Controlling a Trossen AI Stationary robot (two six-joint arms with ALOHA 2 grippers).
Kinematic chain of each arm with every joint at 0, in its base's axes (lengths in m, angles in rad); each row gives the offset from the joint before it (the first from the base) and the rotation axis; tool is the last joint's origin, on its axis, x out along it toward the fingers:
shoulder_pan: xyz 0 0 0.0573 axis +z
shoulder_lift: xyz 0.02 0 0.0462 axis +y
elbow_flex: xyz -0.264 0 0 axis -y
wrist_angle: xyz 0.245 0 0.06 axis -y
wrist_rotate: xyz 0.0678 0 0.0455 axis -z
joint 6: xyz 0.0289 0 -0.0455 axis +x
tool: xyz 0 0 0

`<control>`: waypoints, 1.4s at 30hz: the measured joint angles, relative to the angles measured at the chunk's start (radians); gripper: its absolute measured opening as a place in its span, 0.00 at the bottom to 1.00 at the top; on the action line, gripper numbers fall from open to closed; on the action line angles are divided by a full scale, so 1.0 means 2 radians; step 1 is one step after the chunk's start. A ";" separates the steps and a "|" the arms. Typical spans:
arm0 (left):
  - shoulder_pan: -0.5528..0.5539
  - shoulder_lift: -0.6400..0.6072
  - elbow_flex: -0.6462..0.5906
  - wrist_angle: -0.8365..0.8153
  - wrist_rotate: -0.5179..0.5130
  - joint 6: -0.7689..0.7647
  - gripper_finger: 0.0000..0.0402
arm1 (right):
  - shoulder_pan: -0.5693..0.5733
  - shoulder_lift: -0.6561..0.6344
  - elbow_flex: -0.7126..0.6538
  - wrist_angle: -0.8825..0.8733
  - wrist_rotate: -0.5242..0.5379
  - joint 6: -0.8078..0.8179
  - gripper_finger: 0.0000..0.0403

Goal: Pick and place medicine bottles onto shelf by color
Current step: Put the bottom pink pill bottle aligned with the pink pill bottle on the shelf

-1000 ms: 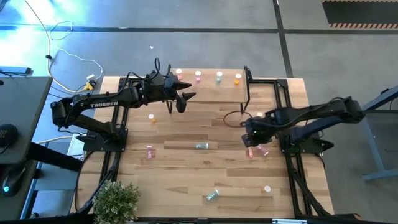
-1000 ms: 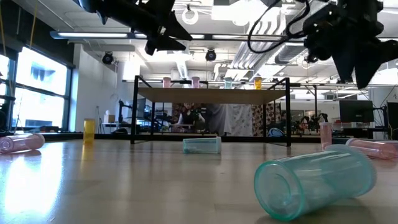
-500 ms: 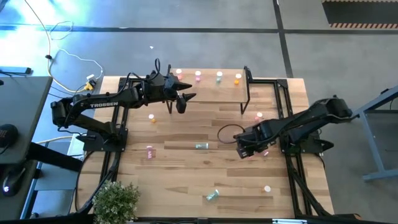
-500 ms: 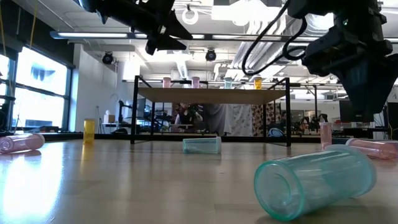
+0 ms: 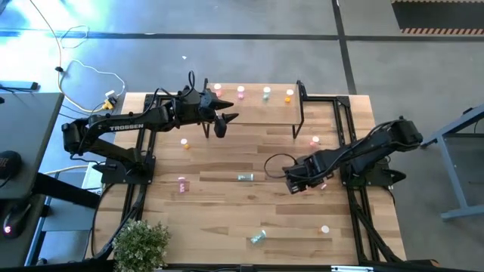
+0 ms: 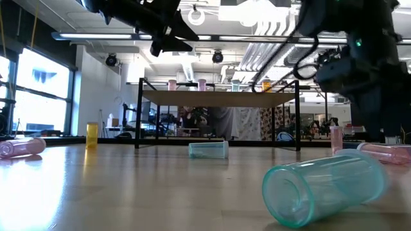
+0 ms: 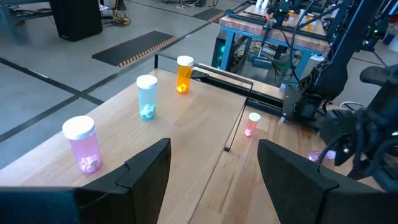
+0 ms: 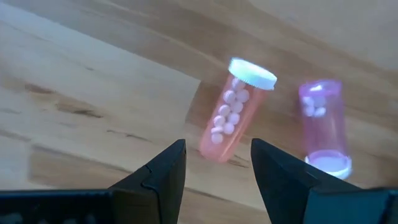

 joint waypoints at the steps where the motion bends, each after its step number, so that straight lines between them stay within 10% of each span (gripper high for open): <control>1: 0.000 0.000 0.000 0.000 0.000 0.000 0.58 | 0.002 -0.002 -0.014 0.016 -0.006 0.007 0.43; 14: 0.000 0.000 0.000 0.001 0.000 0.000 0.58 | 0.003 -0.012 -0.082 0.120 -0.013 0.043 0.41; 25: 0.000 0.000 0.000 -0.005 0.001 0.004 0.58 | 0.003 -0.013 -0.090 0.132 -0.021 0.046 0.18; 42: 0.000 -0.007 0.000 -0.120 0.220 -0.009 0.58 | -0.048 -0.011 -0.006 0.293 0.004 -0.194 0.21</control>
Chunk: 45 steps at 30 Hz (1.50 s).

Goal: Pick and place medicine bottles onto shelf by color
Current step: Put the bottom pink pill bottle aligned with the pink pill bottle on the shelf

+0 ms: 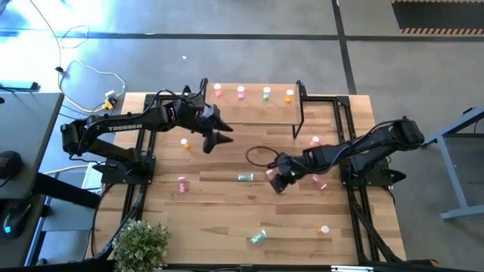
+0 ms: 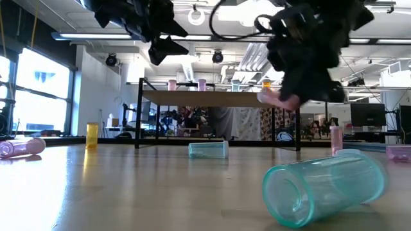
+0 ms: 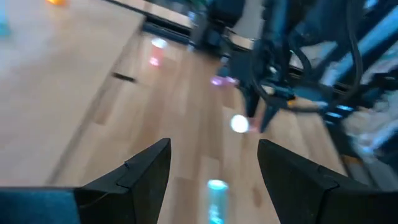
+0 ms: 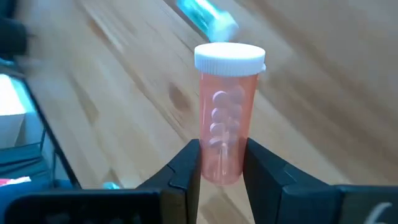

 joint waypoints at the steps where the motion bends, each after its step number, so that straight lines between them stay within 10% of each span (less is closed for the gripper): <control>1: -0.002 0.000 0.000 -0.003 0.005 -0.005 0.58 | -0.005 0.000 0.006 0.004 0.000 -0.017 0.21; 22: -0.120 0.000 0.000 0.023 -0.015 -0.096 0.58 | -0.064 0.002 0.142 0.023 -0.048 -0.340 0.22; 34: -0.174 0.011 0.001 0.081 -0.123 -0.105 0.58 | -0.064 0.019 0.135 0.009 -0.062 -0.368 0.22; 45: -0.176 0.062 0.000 0.103 -0.122 -0.122 0.58 | -0.064 0.045 0.135 0.006 -0.093 -0.365 0.22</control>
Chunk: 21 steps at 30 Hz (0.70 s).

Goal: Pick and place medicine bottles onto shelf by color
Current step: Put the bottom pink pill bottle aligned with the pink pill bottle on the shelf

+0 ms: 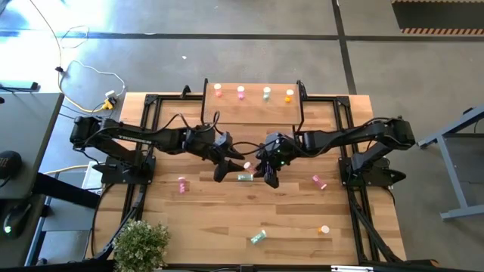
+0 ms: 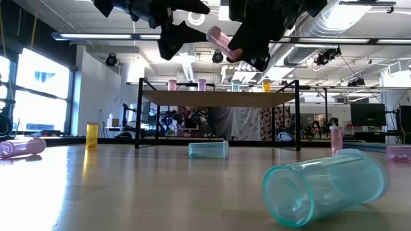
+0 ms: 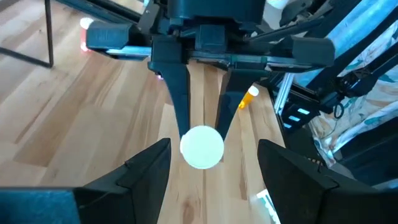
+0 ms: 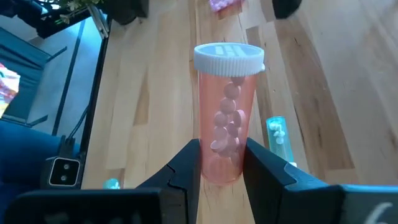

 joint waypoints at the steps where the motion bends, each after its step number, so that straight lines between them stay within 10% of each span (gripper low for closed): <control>1: 0.000 0.004 0.000 0.001 0.001 0.000 0.58 | 0.000 0.000 0.000 0.000 -0.001 0.000 0.22; 21: 0.001 0.045 0.000 0.043 0.003 -0.026 0.55 | 0.000 0.000 0.000 0.010 -0.012 0.000 0.22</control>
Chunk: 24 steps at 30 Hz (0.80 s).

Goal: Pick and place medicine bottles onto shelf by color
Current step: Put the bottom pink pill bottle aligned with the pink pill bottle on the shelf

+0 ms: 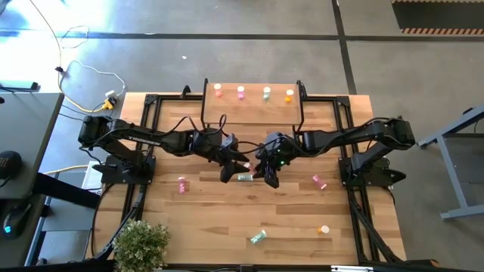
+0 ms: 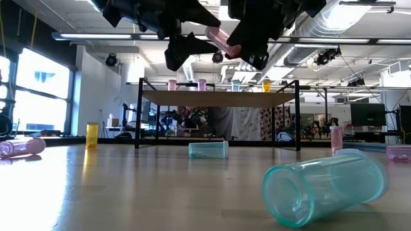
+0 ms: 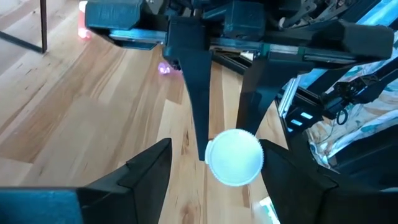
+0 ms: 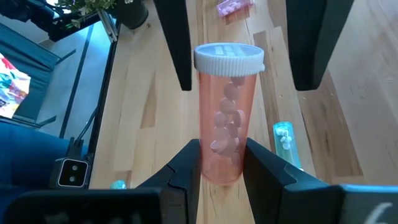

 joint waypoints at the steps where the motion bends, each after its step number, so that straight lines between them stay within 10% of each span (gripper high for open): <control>1: 0.000 0.000 0.000 0.000 0.000 0.000 0.54 | 0.000 0.000 0.000 0.000 0.000 0.000 0.22; 24: 0.000 0.000 0.000 0.015 0.006 0.004 0.28 | -0.007 0.000 0.000 0.000 -0.002 0.001 0.22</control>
